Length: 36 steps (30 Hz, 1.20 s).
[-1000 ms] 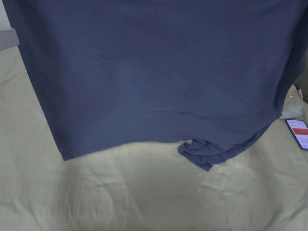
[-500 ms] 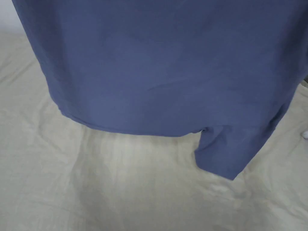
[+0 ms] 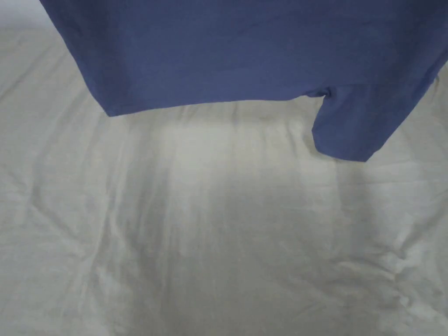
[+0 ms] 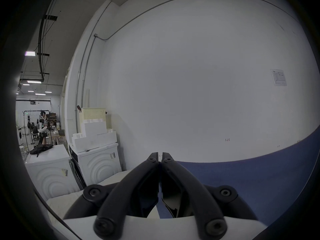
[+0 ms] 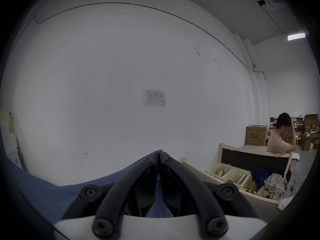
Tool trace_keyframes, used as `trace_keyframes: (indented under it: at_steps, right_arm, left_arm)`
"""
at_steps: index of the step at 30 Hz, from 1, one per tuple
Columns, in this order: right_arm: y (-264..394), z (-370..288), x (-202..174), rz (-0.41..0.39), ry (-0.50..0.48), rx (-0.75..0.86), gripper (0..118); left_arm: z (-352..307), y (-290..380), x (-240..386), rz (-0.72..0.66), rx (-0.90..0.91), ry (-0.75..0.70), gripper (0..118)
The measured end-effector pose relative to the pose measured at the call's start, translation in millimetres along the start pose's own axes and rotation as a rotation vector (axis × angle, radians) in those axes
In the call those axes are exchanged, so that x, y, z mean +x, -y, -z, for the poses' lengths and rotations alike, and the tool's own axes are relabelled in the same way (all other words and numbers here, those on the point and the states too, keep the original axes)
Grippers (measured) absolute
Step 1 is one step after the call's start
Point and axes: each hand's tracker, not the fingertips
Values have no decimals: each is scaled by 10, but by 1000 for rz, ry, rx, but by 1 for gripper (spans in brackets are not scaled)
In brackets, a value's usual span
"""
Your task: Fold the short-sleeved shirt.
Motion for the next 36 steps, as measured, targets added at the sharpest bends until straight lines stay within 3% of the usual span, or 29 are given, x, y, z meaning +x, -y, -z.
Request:
trace_keyframes:
  at_steps: [8, 18, 24, 28, 36]
  right_arm:
    - [866, 276, -44, -88, -25, -147, 2]
    - [3072, 179, 394, -134, -51, -551, 2]
    - [4263, -403, 853, -83, -84, -805, 2]
    - [4740, -963, 1101, -126, -108, -926, 2]
    - [4835, -1972, 1571, -75, -139, -965, 2]
  left_arm:
    - [173, 985, 267, 62, -141, 35, 0]
    - [-301, 2960, 505, 177, -492, 149, 0]
    - [-967, 3918, 273, 273, -685, 218, 0]
    - [-1462, 4232, -33, 247, -758, 245, 0]
    - [-2408, 4129, -696, 233, -730, 334, 0]
